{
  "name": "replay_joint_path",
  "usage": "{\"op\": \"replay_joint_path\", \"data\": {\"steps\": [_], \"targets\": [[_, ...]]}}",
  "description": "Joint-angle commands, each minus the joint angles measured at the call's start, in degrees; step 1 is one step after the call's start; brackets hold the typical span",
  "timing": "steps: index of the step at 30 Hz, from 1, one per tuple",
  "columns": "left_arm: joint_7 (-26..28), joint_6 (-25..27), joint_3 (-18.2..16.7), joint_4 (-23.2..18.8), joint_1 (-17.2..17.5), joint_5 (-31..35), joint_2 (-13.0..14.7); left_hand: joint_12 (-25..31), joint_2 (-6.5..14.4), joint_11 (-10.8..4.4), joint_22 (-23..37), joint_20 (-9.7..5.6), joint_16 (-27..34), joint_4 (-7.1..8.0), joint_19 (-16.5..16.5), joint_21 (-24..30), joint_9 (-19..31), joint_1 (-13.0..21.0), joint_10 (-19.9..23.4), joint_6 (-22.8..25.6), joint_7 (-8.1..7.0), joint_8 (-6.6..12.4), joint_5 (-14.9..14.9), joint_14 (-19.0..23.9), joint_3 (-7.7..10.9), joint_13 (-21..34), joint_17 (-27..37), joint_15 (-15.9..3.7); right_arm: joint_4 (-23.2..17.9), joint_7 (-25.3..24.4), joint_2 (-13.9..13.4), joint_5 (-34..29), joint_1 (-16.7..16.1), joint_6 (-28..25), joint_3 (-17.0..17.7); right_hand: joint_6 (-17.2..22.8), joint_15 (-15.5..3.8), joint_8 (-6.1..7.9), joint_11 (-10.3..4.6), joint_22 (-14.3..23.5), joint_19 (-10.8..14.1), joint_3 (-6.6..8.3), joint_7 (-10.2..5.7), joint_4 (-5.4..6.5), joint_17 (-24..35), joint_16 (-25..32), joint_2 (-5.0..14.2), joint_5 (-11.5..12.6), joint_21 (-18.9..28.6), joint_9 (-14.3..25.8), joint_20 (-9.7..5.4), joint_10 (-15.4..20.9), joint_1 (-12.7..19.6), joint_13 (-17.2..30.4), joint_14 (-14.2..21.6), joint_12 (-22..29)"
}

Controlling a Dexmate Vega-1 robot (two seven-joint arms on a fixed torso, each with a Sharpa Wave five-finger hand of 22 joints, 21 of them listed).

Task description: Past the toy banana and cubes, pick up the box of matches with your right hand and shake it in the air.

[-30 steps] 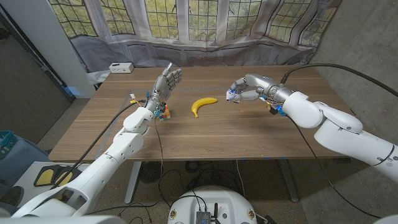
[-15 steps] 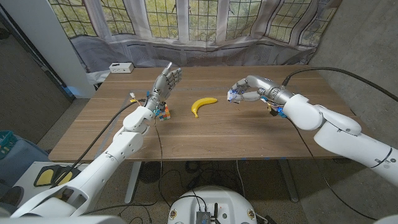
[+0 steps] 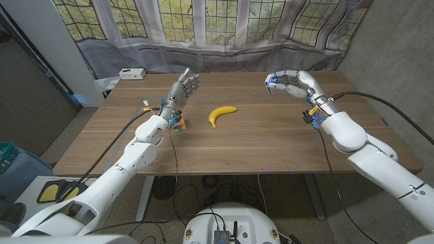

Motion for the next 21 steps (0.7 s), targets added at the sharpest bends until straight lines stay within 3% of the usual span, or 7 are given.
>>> {"op": "replay_joint_path", "data": {"steps": [1,9,11,12,14,17,21], "targets": [[0.00,0.36,0.16,0.13,-0.15,0.00,-0.11,-0.01,0.09,-0.20,0.21,0.41,0.03,-0.46,-0.16,-0.02,0.31,-0.45,0.37,0.52,-0.13,0.30,-0.16,0.20,0.20,0.16,0.05,-0.05,7.99,-0.94,11.74,19.87,-4.20,15.16,5.69,1.13,-3.53,-0.26,0.03,0.06,0.19,0.12,-0.47,0.46,0.24,0.15,2.63,0.18,0.01,0.18,-0.58,0.27,1.66,0.24,0.29,-0.08],[-0.30,0.32,0.32,0.65,-0.41,-0.08,-0.37,-0.01,0.12,-0.31,0.21,0.40,0.02,-0.52,-0.17,-0.02,0.32,-0.48,0.38,0.53,-0.10,0.30,-0.16,0.18,0.21,0.16,0.05,-0.13,9.82,0.70,19.53,36.58,-6.25,18.67,7.82,0.98,-4.46,-0.45,-0.46,0.06,0.21,-0.06,-0.93,0.64,0.11,-0.11,2.61,0.13,-0.01,0.19,-1.16,0.10,1.33,0.24,0.26,-0.26],[-0.55,0.28,0.42,0.98,-0.62,-0.14,-0.55,-0.02,0.12,-0.28,0.21,0.43,0.01,-0.53,-0.20,-0.02,0.32,-0.48,0.35,0.54,-0.11,0.30,-0.16,0.13,0.21,0.16,0.05,-0.18,10.90,5.31,22.32,46.20,-6.26,18.70,8.61,0.85,-4.58,-0.53,-0.54,0.06,0.23,-0.15,-1.19,0.80,0.06,-0.20,2.62,0.11,-0.02,0.19,-1.37,-0.02,1.07,0.24,0.25,-0.35],[-0.56,0.26,0.42,0.99,-0.63,-0.14,-0.56,-0.02,0.12,-0.21,0.21,0.44,0.01,-0.53,-0.19,-0.02,0.32,-0.49,0.35,0.53,-0.06,0.30,-0.16,0.13,0.21,0.16,0.05,-0.15,10.91,5.81,22.36,46.68,-6.28,18.65,8.66,0.77,-4.62,-0.59,-0.58,0.06,0.23,-0.15,-1.40,0.82,-0.05,-0.32,2.61,0.12,-0.02,0.19,-1.48,-0.02,1.00,0.24,0.29,-0.37],[-0.75,0.33,0.54,1.15,-0.79,-0.15,-0.64,-0.01,0.14,-0.20,0.21,0.44,0.02,-0.54,-0.19,-0.02,0.32,-0.49,0.38,0.55,-0.06,0.30,-0.15,0.15,0.22,0.16,0.05,-0.18,11.75,10.56,24.43,55.43,-6.24,16.97,9.71,0.55,-4.83,-0.72,-0.61,0.05,0.21,-0.23,-1.53,0.94,-0.03,-0.41,2.66,0.11,-0.04,0.19,-1.77,-0.12,0.82,0.24,0.15,-0.45],[-0.83,0.37,0.61,1.31,-0.90,-0.20,-0.76,-0.01,0.15,-0.39,0.21,0.42,0.01,-0.56,-0.18,-0.01,0.32,-0.50,0.40,0.56,-0.08,0.31,-0.15,0.14,0.23,0.16,0.05,-0.12,12.91,13.92,25.82,61.49,-6.15,14.69,10.83,0.44,-5.02,-0.80,-0.69,0.05,0.17,-0.31,-1.63,1.08,-0.05,-0.53,2.71,0.10,-0.07,0.19,-1.98,-0.23,0.58,0.23,0.04,-0.53],[-0.83,0.49,0.69,1.34,-1.00,-0.10,-0.78,-0.02,0.16,-0.32,0.21,0.37,0.02,-0.58,-0.17,-0.01,0.32,-0.51,0.36,0.58,-0.11,0.31,-0.15,0.15,0.23,0.16,0.05,-0.15,14.18,15.71,26.86,64.95,-6.08,12.32,11.75,0.23,-5.34,-0.96,-0.80,0.04,-0.09,-0.48,-2.13,1.38,-0.11,-0.88,2.80,0.06,-0.20,0.19,-2.50,-0.56,0.04,0.23,-0.34,-0.75]]}}
